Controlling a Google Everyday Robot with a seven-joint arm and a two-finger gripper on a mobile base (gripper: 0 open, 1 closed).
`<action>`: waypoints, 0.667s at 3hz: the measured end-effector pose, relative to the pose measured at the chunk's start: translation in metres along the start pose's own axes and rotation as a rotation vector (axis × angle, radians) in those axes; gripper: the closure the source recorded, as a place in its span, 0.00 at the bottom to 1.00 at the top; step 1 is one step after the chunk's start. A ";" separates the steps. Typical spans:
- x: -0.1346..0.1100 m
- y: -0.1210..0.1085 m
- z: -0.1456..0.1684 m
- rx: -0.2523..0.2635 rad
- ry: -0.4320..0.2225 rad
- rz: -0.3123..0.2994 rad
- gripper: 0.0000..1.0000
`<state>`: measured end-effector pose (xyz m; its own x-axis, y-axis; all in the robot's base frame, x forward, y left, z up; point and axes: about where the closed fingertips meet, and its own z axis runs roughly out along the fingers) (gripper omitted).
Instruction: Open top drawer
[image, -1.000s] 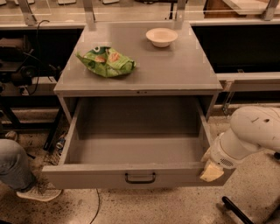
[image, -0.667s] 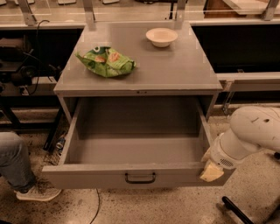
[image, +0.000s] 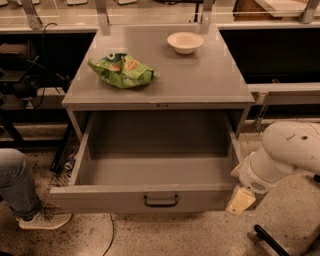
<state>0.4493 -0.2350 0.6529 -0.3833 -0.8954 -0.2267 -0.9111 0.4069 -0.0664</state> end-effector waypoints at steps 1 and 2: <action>-0.002 0.001 0.000 -0.001 -0.001 -0.001 0.00; -0.005 0.004 0.001 -0.001 -0.001 -0.001 0.00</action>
Offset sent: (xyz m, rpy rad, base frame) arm -0.0172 0.0051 0.1138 -0.0097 -0.1659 0.1558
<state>0.4481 -0.2287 0.6532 -0.3823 -0.8955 -0.2279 -0.9115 0.4059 -0.0658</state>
